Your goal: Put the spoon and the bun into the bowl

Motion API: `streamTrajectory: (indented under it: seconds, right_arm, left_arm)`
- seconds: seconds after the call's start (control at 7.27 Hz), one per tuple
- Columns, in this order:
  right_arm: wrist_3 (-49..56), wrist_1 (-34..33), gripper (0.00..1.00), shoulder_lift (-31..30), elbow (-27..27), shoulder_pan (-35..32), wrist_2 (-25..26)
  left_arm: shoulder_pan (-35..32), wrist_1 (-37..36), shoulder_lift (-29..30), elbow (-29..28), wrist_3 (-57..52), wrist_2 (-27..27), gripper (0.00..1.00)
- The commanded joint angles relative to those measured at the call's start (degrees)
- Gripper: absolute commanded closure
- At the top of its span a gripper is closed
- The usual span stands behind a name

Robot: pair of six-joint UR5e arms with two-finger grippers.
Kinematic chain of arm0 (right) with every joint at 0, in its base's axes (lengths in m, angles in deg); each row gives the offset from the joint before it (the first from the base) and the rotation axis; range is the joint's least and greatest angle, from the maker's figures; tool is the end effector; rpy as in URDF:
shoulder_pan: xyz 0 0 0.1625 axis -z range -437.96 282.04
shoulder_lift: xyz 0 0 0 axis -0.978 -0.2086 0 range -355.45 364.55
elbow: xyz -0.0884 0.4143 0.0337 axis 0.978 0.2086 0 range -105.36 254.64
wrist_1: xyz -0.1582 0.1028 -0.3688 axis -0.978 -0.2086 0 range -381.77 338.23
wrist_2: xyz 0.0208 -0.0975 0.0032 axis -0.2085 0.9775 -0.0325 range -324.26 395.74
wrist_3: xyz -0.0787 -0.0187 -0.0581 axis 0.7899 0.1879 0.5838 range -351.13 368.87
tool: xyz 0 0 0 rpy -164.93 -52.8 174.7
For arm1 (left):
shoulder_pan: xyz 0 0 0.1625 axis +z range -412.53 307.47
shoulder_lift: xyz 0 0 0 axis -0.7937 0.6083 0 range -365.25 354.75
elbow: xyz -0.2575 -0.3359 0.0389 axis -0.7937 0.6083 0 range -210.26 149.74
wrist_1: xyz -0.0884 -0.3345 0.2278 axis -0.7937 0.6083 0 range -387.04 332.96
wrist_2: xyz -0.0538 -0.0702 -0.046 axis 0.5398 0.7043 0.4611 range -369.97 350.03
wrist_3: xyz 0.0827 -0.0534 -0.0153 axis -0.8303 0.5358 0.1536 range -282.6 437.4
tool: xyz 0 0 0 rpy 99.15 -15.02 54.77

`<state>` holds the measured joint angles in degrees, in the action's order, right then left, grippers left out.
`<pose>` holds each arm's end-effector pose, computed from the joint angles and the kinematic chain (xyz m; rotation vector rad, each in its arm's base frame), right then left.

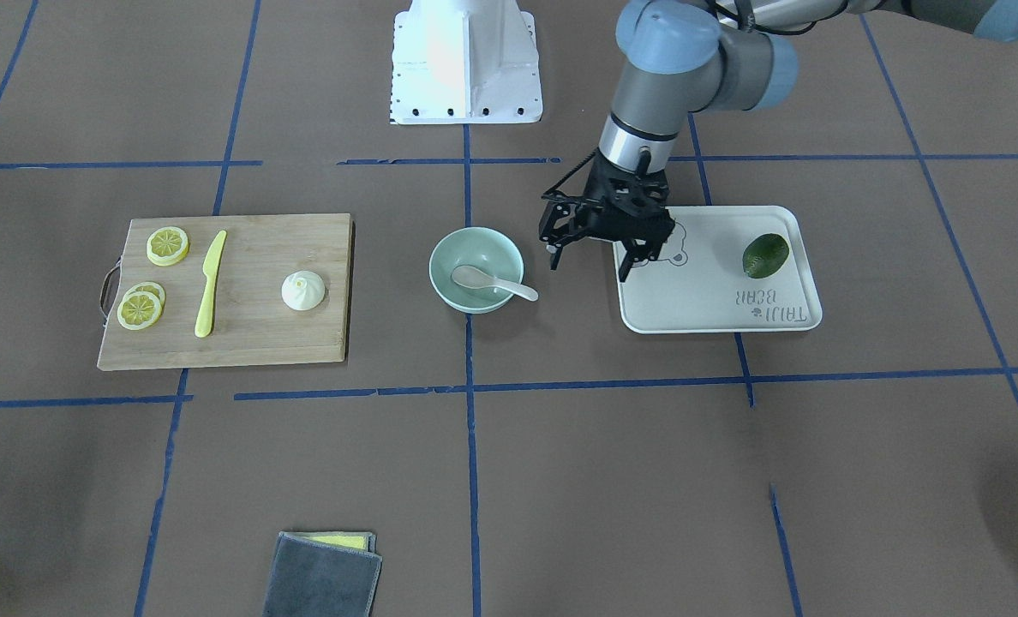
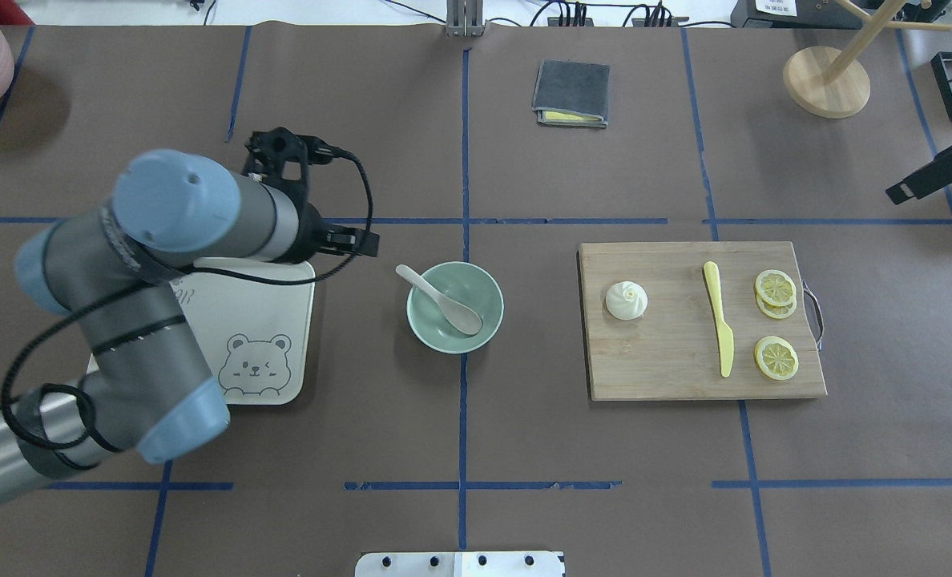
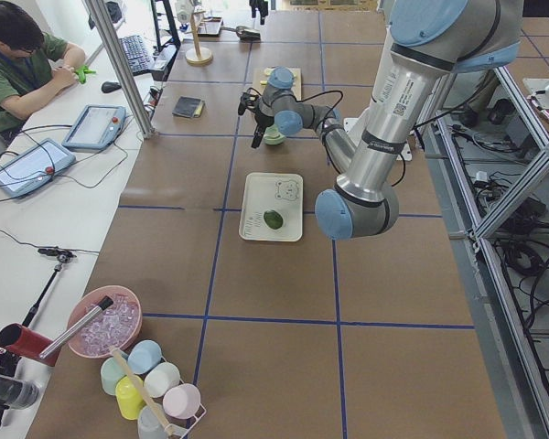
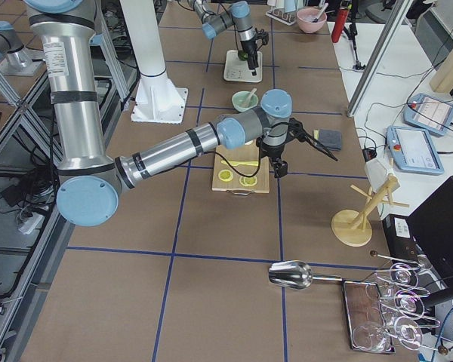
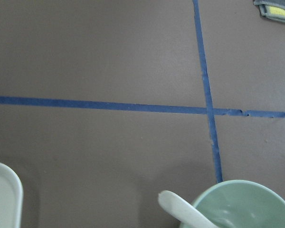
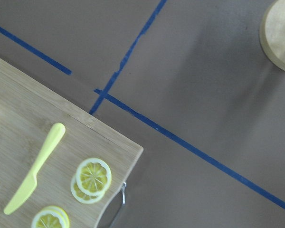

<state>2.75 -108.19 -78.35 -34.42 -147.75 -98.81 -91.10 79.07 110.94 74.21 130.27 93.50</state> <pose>-0.1223 -0.5159 0.4235 0.3085 -0.8575 -0.4305 0.4168 -0.4731 0.2581 0.4346 0.9105 0.0933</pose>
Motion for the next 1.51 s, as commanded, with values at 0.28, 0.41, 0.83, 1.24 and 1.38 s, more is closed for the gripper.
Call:
streamTrajectory:
  seconds: [0.28, 0.41, 0.83, 1.24, 1.38]
  right_arm:
    - [-27.58, 2.57, 0.00, 8.52, -1.94, 15.88, 10.86]
    - [-30.07, 2.48, 0.00, 10.20, -1.94, 18.09, 12.19]
    - [-35.78, -0.43, 0.00, 13.20, -1.34, 27.56, 21.55]
    - [-40.36, 0.10, 0.07, 13.38, 1.30, 34.35, 28.43]
    - [-40.90, 4.28, 0.10, 13.38, 3.92, 35.33, 29.51]
  left_arm:
    - [-30.78, -0.63, -18.15, -1.27, -44.37, 22.87, 0.00]
    - [-37.13, -2.29, -23.06, -3.02, -48.61, 28.66, 0.00]
    - [-48.60, -9.93, -30.30, -8.21, -65.81, 35.05, 0.00]
    - [-48.62, -11.45, -30.85, -9.89, -65.97, 29.08, 0.00]
    - [-48.62, -11.45, -30.85, -9.90, -65.97, 29.16, 0.00]
